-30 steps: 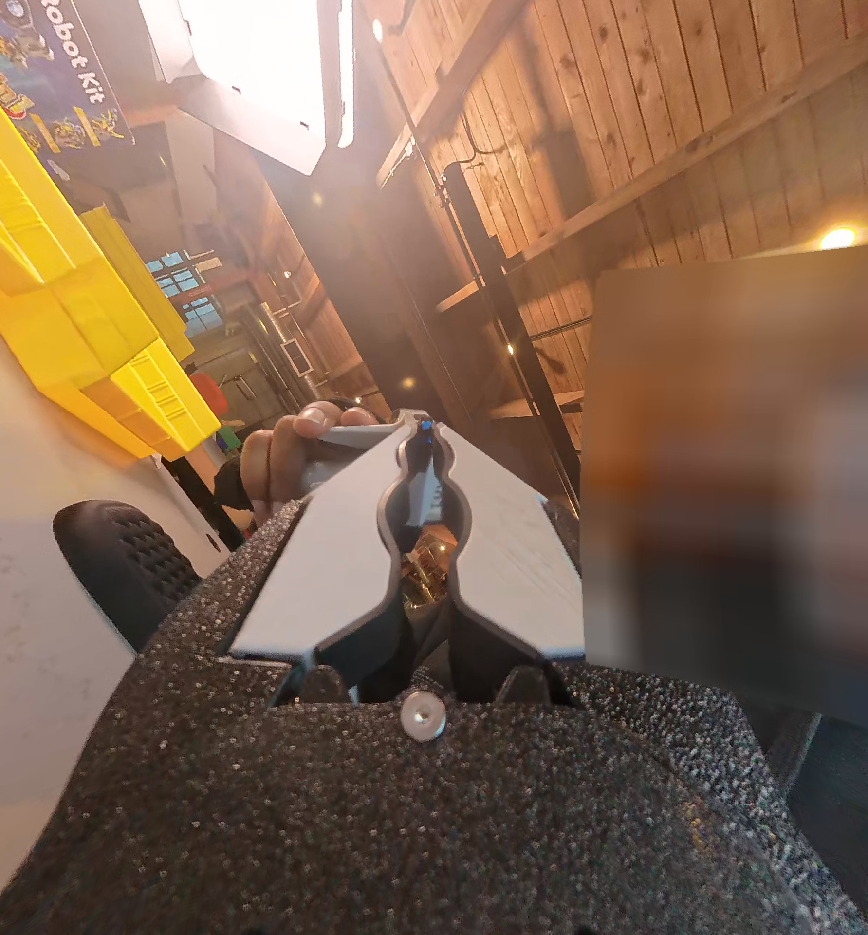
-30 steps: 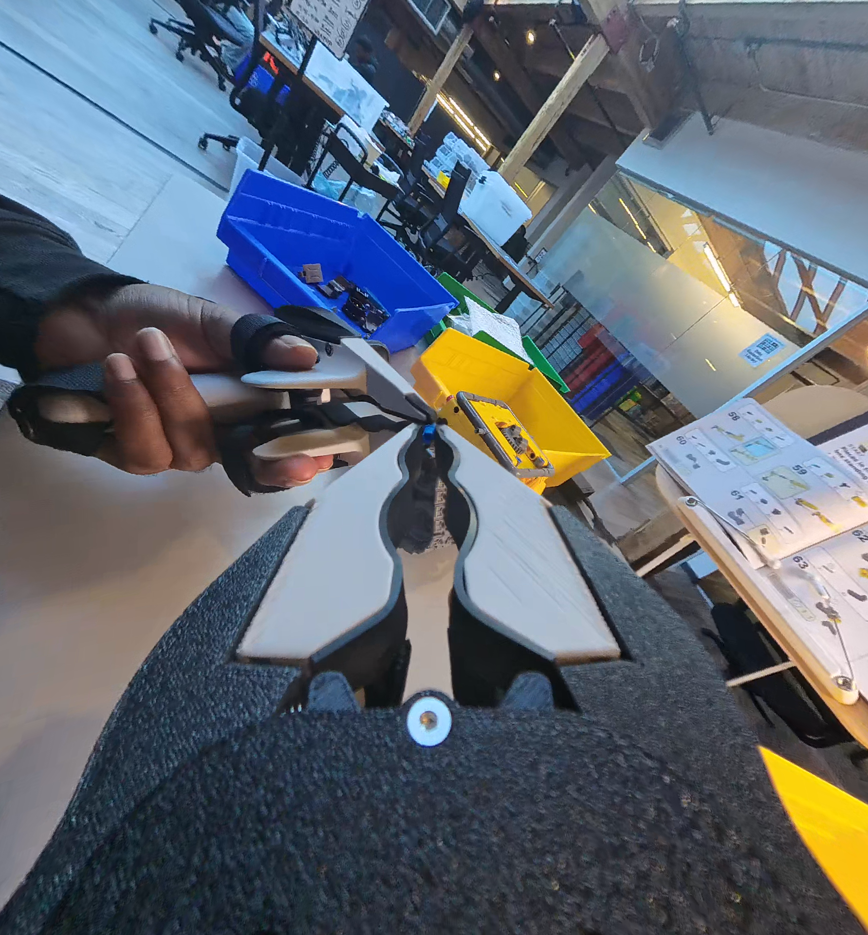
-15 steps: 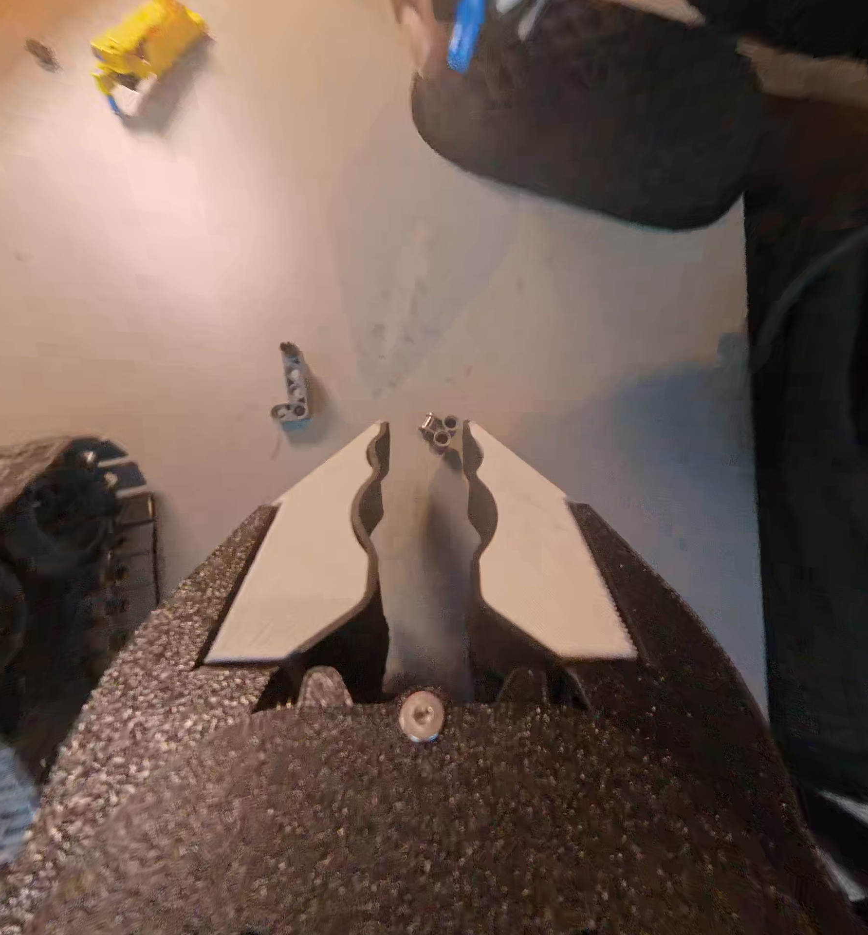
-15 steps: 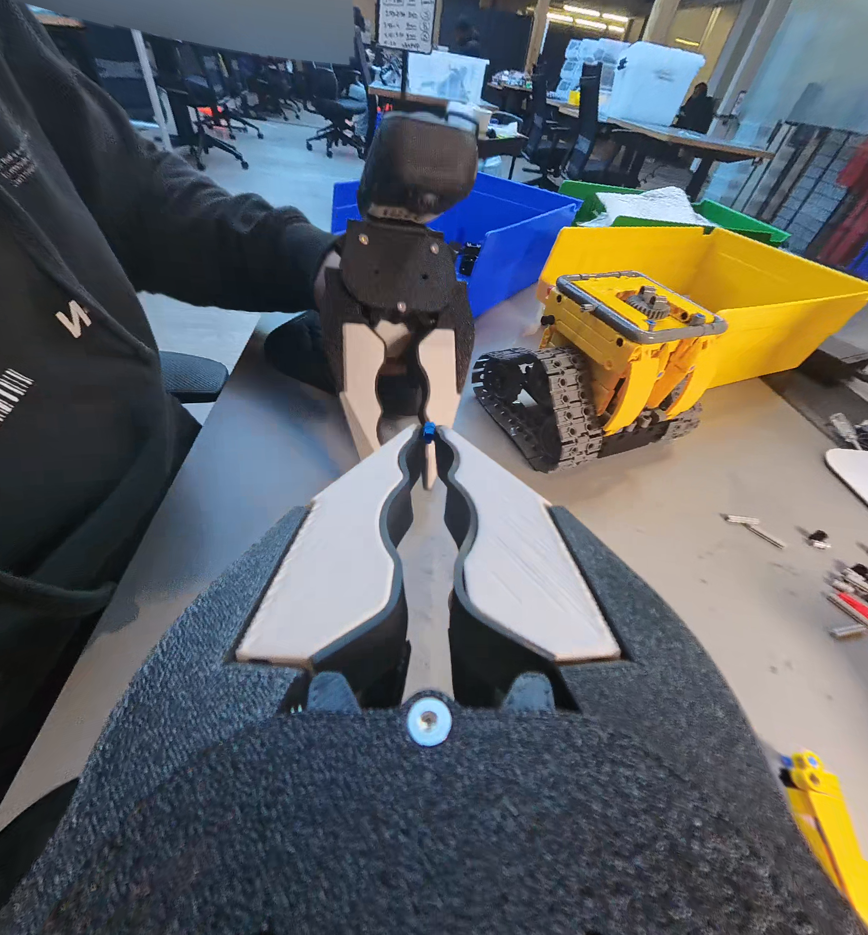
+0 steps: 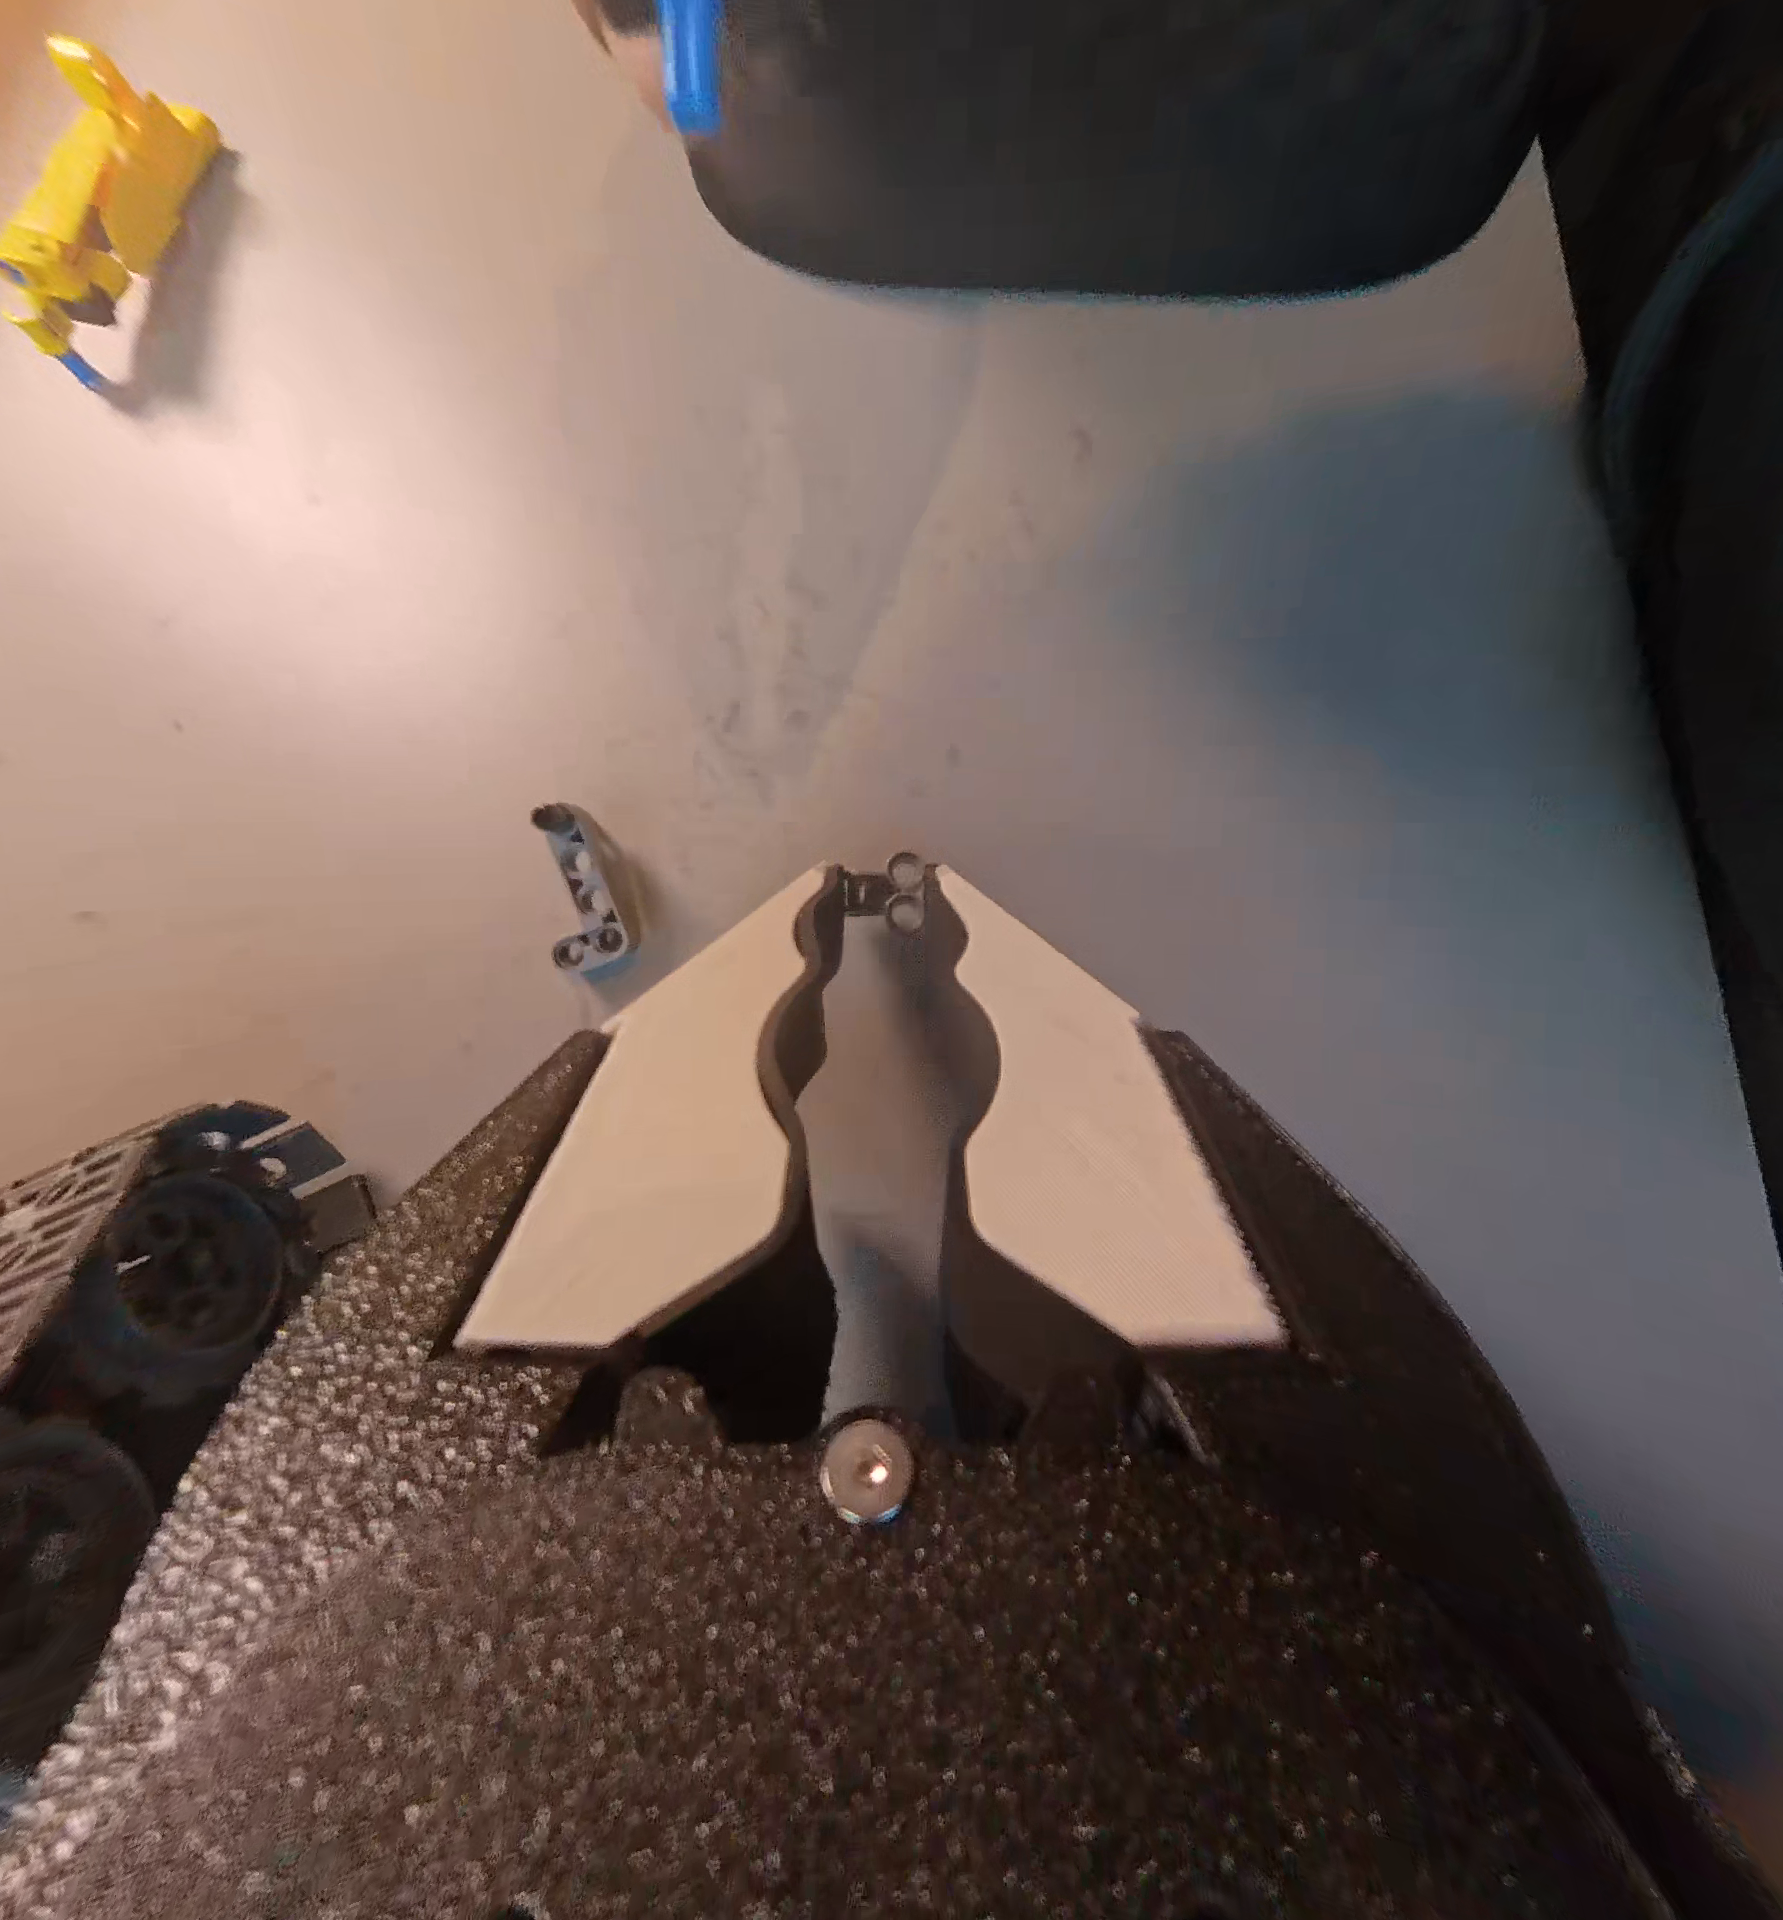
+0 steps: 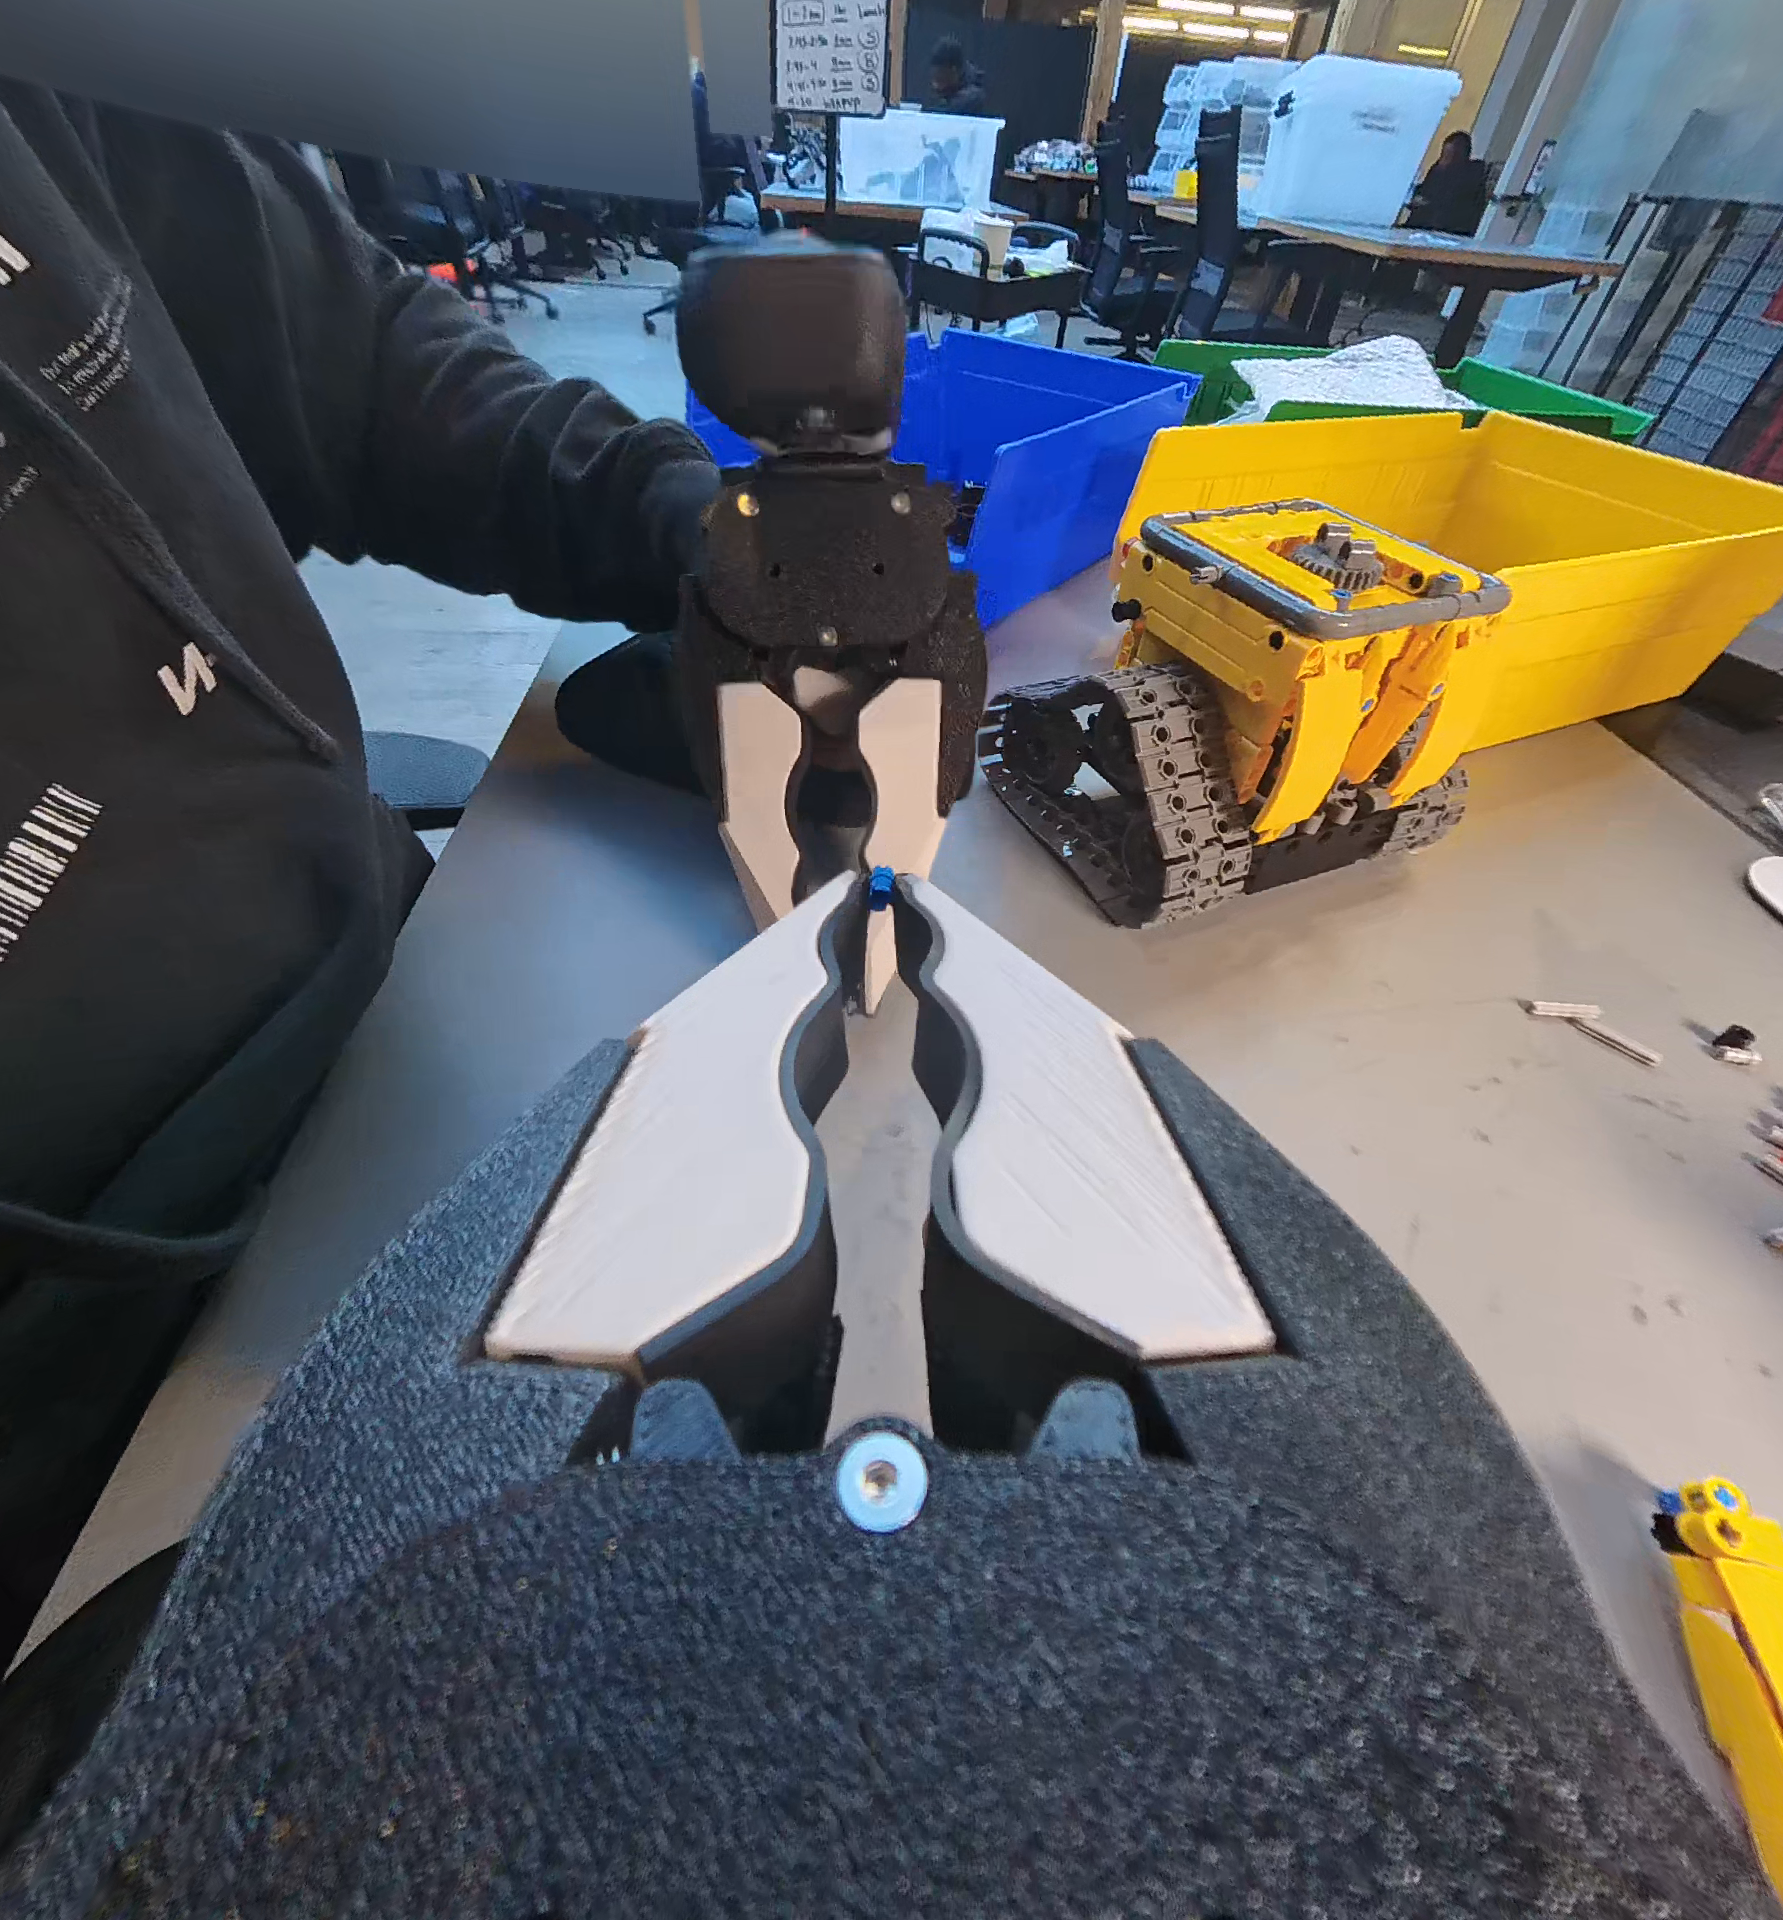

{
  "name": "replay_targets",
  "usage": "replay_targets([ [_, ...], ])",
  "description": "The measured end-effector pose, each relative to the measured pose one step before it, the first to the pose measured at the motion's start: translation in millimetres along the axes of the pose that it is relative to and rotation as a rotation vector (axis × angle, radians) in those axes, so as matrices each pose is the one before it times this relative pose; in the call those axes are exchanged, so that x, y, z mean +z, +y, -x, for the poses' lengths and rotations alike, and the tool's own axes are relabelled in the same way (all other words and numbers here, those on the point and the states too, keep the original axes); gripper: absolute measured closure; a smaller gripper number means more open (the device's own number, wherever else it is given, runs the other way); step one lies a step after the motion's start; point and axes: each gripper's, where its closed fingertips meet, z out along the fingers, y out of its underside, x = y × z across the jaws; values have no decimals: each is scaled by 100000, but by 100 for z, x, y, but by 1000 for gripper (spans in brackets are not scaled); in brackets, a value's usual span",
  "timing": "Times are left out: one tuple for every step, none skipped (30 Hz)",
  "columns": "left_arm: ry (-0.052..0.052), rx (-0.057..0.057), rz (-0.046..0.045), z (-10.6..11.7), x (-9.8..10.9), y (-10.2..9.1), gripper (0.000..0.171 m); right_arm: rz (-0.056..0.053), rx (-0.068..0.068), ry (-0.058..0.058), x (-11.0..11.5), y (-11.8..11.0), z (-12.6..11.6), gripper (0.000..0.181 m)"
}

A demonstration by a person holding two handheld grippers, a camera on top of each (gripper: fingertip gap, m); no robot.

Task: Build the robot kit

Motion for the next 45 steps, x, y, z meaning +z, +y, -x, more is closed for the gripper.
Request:
replay_targets([
  [-2334, -1618, -5340, 117, -397, -781, 158, 481, -138, -32, 80, 44, -16, 177],
  [-2782, -782, -5938, 194, -512, -976, 158, 94, -75, -337, 66, 8, 31, 177],
  [-2233, -336, -5928, 131, -518, -1061, 158, -171, 43, -239, 59, -21, -7, 177],
  [-2113, 496, -5847, 74, -459, -1082, 158, -115, 73, -136, 52, -32, -43, 177],
  [-2641, 279, -4808, 199, -354, -950, 158, 154, 12, -647, 89, -28, 38, 177],
  [-2374, 30, -4131, 203, -280, -838, 158, -61, -412, -519, 109, -94, 59, 177],
  [-1845, 487, -3696, 131, -216, -735, 158, 212, -595, -333, 144, -81, 68, 177],
  [-1584, 907, -2712, 84, -146, -595, 158, 418, -551, -508, 157, -91, 119, 177],
  [-1559, 1353, -1385, 63, -65, -416, 158, 78, -662, 47, 172, -161, 66, 177],
  [-1108, 1537, -842, -11, -29, -350, 158, 425, -372, 258, 154, -123, 28, 177],
  [-1009, 1485, -661, -10, -26, -321, 158, 622, -350, -95, 148, -77, 67, 177],
  [-619, 1115, -560, -36, -30, -277, 158, 233, -453, 162, 118, -100, 35, 177],
  [-408, 712, -709, -34, -44, -276, 158, 494, -97, -186, 103, -29, 57, 177],
  [99, 386, -619, -71, -52, -226, 158, -42, -127, -233, 80, -70, 64, 177],
  [175, 289, -343, -74, -38, -175, 158, -29, 78, -101, 82, -56, 38, 177],
  [-471, 663, -919, 4, -79, -247, 158, 352, 14, -594, 81, 9, 126, 177],
  [44, 173, 362, -30, -46, -29, 158, -734, 17, -549, 21, -152, 127, 177],
  [626, 108, -7, -102, -38, -59, 158, -140, 454, -515, 35, -65, 82, 177],
  [-190, 488, -247, -16, -64, -70, 158, -100, 71, -234, 0, -64, 42, 177],
  [376, 322, -99, -94, -41, -58, 158, 92, -53, -605, 14, -56, 102, 177],
  [352, 209, 205, -70, -51, -34, 158, 460, -131, -48, 33, -17, 39, 177],
  [-686, 1045, 445, 54, -45, -23, 158, 638, 45, 327, 32, -13, -35, 177],
  [-199, 1479, 948, -58, -16, 42, 158, 978, -33, -25, 33, 27, 17, 177],
  [-361, 1022, 848, -40, -12, 12, 159, 484, -249, 10, 9, -21, 31, 177],
  [-681, 446, -379, 34, -49, -144, 158, -866, 464, 121, -59, -202, 1, 177],
  [-310, -116, -1010, 21, -87, -230, 159, -1331, 1186, -323, -55, -226, 45, 177],
  [-219, 37, -617, 11, -69, -208, 159, -1127, 1387, -178, -44, -175, 32, 177],
  [-701, 432, -278, 59, -49, -149, 159, -1104, 1485, 217, -23, -138, -10, 177],
  [-509, 530, -242, 14, -38, -114, 159, -638, 1790, -76, -16, -63, 35, 177],
  [-800, 566, -75, 29, -16, -70, 159, -392, 1968, 322, -14, -44, -32, 177],
  [-1599, 1307, 10, 79, 3, -56, 159, -706, 2148, 285, -7, -98, -19, 177],
  [-1074, 1349, 51, -11, -22, -99, 159, -651, 2514, -468, -25, -73, 76, 177],
  [-1243, 1268, 124, 17, -36, -132, 159, -906, 2659, -263, -35, -109, 48, 177],
  [-1554, 1469, 558, 90, -24, -87, 159, -348, 2074, 229, -17, -49, 11, 177],
  [-1039, 2427, 1985, -18, 44, 98, 159, 1417, 926, 554, 23, 154, -18, 177],
  [-1948, 3833, 2606, 48, 87, 177, 159, 2228, 55, 1225, 14, 160, -86, 177],
  [-1222, 4142, 2548, -91, 115, 119, 159, 2757, -1146, 899, 28, 145, -9, 177],
  [-1869, 3426, 2233, 69, 65, 68, 159, 1906, -1032, 1422, -26, -59, -81, 177],
  [-1463, 2459, 1295, 119, 0, -46, 159, 957, -1148, 1150, -25, -187, -37, 178],
  [-398, 1002, 795, 98, -67, -92, 159, 556, -494, 794, 2, -145, -4, 177],
  [-740, 915, 151, 133, -94, -113, 159, -290, 648, 341, 2, -202, -7, 177],
  [-775, 1075, 266, 95, -71, -74, 159, -247, 1722, -307, 20, -118, 26, 177],
  [-949, 1501, -115, 40, -56, -143, 159, -895, 3105, -1231, 77, -115, 109, 177],
  [-1489, 1558, 365, 95, -34, -131, 159, -1804, 4524, -903, 100, -155, 34, 178],
  [-1477, 2282, 737, 131, -76, -22, 159, -2319, 3200, -506, 21, -152, 5, 178],
])
